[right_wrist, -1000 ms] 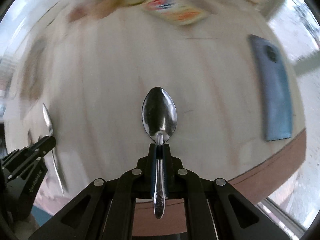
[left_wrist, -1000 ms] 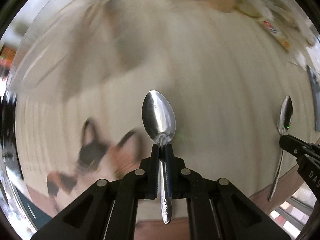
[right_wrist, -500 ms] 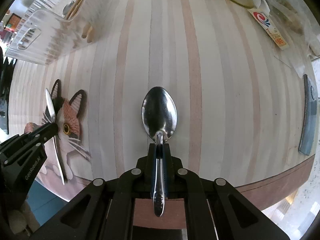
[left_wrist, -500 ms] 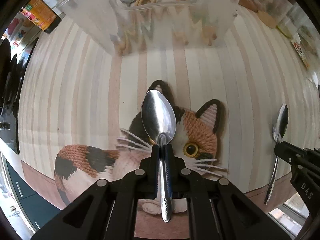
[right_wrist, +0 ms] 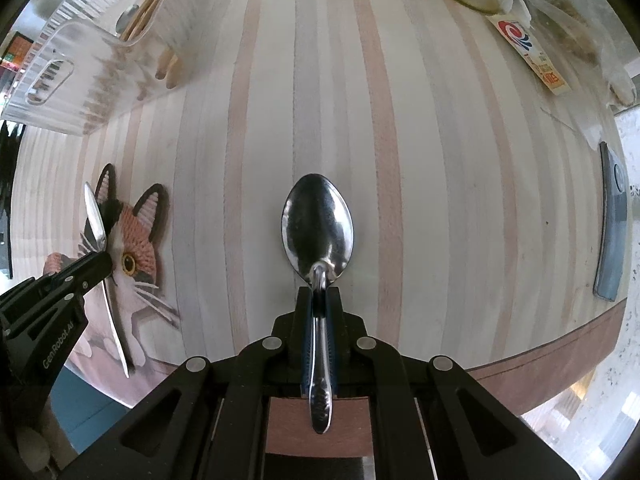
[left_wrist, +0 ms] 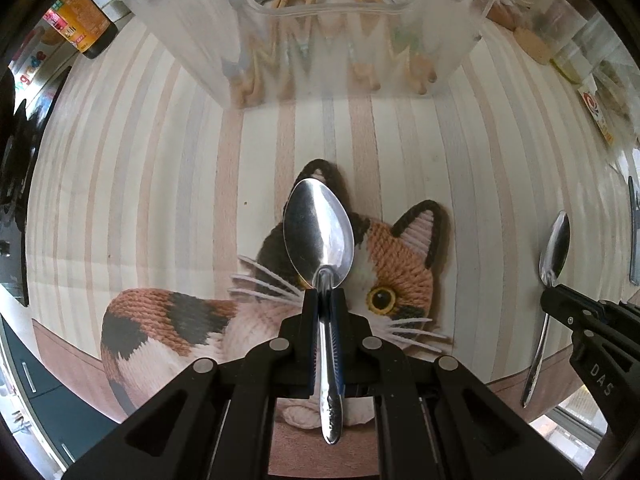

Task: Organize utensils
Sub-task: 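Lift both held spoons and turn toward the clear rack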

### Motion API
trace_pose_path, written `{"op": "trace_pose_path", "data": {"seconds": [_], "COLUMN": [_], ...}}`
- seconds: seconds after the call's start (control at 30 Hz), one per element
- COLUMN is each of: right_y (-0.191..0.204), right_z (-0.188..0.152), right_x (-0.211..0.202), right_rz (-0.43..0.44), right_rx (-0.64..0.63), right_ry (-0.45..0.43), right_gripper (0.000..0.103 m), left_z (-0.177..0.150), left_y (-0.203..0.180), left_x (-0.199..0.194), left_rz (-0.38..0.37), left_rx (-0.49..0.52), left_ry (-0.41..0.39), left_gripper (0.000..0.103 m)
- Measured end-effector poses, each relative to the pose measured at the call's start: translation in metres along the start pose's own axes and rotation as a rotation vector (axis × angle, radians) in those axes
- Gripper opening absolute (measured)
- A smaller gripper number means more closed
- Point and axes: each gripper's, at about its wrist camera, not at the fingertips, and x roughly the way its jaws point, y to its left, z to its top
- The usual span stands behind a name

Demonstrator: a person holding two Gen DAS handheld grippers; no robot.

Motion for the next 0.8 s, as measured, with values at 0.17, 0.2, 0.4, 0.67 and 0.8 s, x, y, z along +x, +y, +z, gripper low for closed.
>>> {"op": "trace_pose_path", "data": {"seconds": [0.17,0.2,0.4,0.67,0.8], "right_y": [0.007,0.009,0.011,0.007,0.004], "right_z": [-0.006,-0.008,-0.023,-0.032,-0.038], "right_x": [-0.001,-0.002,-0.008,-0.026,-0.026], "right_rz": [-0.022,-0.030,-0.012,0.033,0.048], "right_rx": [0.003,0.000,0.015,0.025,0.042], "right_ry": [-0.022,-0.033,-0.056,-0.089,-0.083], "right_gripper": [0.007,0.007,0.005,0.000,0.000], "left_z": [-0.004,-0.005,-0.011,-0.014,-0.017], "left_y": [-0.004,-0.005,-0.008,-0.012,-0.002], "left_x": [0.004,0.004,-0.010,-0.033,-0.033], "left_rz": [0.004,0.007,0.026,0.023,-0.012], "left_rx": [0.005,0.005,0.020,0.032,-0.003], "left_ry": [-0.014,-0.016,-0.055,-0.109,-0.092], "left_gripper": [0.004,0.004,0.001,0.000,0.000]}}
